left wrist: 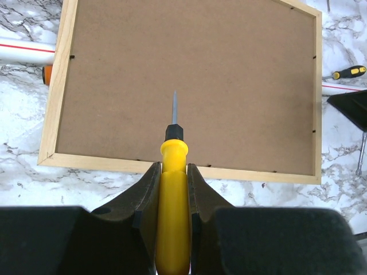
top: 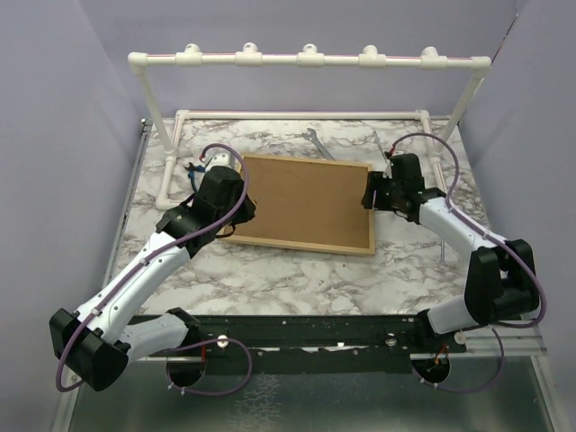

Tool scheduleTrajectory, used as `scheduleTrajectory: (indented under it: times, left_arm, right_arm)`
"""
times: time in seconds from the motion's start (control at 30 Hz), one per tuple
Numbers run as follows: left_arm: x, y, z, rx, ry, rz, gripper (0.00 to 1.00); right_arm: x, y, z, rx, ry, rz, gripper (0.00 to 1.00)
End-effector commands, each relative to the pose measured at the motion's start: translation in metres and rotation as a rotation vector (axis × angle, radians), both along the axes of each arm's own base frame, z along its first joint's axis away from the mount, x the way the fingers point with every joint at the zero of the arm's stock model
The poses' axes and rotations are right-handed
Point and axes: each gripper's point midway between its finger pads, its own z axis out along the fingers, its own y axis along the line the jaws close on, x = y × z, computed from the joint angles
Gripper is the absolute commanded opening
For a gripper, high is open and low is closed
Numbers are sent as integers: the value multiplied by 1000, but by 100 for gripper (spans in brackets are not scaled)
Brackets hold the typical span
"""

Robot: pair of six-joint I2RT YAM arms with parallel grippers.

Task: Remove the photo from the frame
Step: Adjust the photo frame at the center of the board.

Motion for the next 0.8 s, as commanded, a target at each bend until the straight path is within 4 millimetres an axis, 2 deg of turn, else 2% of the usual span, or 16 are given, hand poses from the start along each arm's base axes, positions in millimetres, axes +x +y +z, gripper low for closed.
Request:
scheduleTrajectory:
  times: [0.0, 0.17, 0.23, 0.3, 0.5, 0.63, 0.77]
  left_arm:
    - [5, -1, 6, -22, -24, -7, 0]
    - [9, 11, 6, -21, -21, 28, 0]
    - [11, 18, 4, -21, -7, 44, 0]
    - [13, 26, 1, -21, 4, 63, 0]
    - [19, 46, -3, -49, 28, 101, 0]
    - [20, 50, -5, -69, 36, 95, 0]
    - [22, 54, -8, -66, 44, 92, 0]
  right_arm:
    - [-14, 64, 19, 86, -20, 161, 62]
    - [-45, 164, 24, 155, -63, 458, 60]
    - [-64, 198, 21, 144, -93, 603, 60]
    - [-77, 218, 17, 118, -115, 708, 60]
    - [-97, 251, -2, -5, -109, 870, 60]
    - [-107, 258, -18, -66, -87, 905, 62]
    - [-116, 254, -33, -135, -72, 945, 60]
